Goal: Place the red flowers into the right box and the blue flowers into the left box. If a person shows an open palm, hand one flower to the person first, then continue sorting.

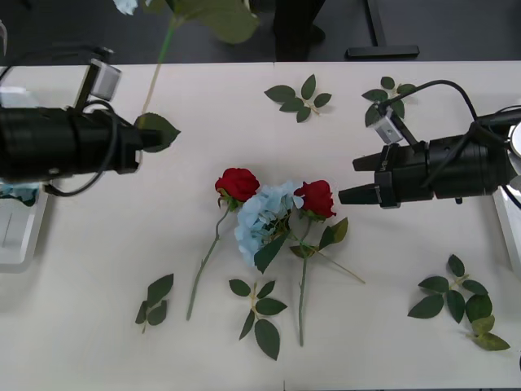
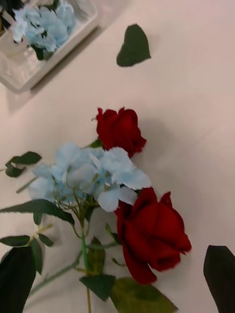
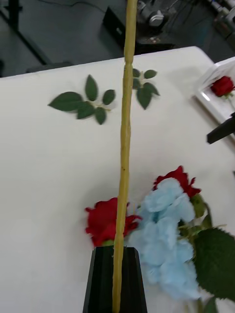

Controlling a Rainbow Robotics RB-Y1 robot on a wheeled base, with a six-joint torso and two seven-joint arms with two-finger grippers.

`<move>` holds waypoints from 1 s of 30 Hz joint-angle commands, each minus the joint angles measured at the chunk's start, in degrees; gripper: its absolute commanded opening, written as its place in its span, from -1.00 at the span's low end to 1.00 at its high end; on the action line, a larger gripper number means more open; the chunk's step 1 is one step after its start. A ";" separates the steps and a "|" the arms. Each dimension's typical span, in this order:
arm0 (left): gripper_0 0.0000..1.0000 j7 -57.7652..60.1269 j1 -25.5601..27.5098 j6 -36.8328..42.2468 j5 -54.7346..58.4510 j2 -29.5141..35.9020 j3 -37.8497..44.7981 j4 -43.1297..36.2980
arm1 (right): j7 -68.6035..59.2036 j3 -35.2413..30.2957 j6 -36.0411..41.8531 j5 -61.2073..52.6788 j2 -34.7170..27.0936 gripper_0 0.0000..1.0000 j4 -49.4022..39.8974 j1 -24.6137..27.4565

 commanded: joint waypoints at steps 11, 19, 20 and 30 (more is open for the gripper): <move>-1.00 -0.91 13.59 24.28 -7.46 11.20 34.79 8.70 | -1.47 -0.57 6.48 9.91 -8.26 1.00 -1.73 0.38; -1.00 -2.23 19.92 28.59 -23.90 12.96 41.73 11.43 | -2.08 -0.04 6.13 11.75 -9.05 1.00 -1.91 0.47; -1.00 -2.41 20.18 28.59 -25.75 12.96 41.82 12.57 | -2.26 -0.04 6.13 12.72 -9.05 1.00 -1.82 0.47; -1.00 -2.50 21.06 23.58 -36.82 12.96 41.91 23.73 | -0.59 -0.04 6.22 15.09 -10.01 1.00 -1.47 0.73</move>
